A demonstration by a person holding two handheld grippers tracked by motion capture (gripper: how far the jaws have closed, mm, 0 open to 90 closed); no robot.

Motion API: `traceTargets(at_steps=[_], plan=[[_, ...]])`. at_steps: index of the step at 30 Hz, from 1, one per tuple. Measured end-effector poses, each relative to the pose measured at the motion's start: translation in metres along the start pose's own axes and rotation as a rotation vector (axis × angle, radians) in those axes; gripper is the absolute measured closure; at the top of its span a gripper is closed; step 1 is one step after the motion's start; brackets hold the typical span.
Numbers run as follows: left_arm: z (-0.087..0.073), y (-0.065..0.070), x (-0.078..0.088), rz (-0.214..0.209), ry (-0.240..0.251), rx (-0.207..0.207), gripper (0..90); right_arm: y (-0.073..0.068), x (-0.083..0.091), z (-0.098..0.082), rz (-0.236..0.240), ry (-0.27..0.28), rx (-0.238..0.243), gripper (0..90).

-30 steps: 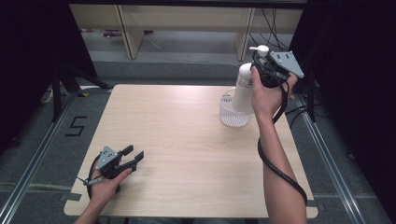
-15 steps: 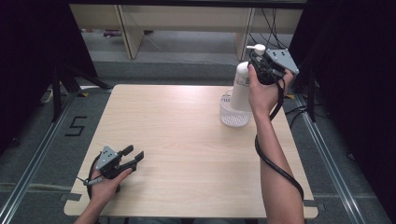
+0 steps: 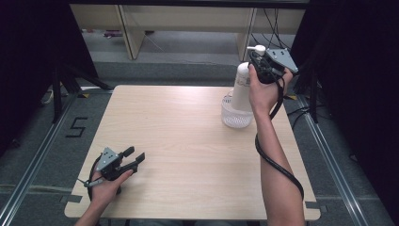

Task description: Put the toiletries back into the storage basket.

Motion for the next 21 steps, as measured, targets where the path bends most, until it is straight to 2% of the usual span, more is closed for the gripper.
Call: traceTargets(at_steps=[21], plan=[[0.0,0.0,0.0,0.004,-0.002,0.002,42.1,0.003,-0.011,-0.005,-0.006,-0.017,-0.003,60.0]])
Point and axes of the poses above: each handheld gripper's, and its own axes: x roughly backward along the jaws, z roughly out of its top, y roughly to its right, the point moved 1 cm from there along -x, roughly forward along the jaws, and after that the axes turned 1 degree about x, right-handed, at the moved point
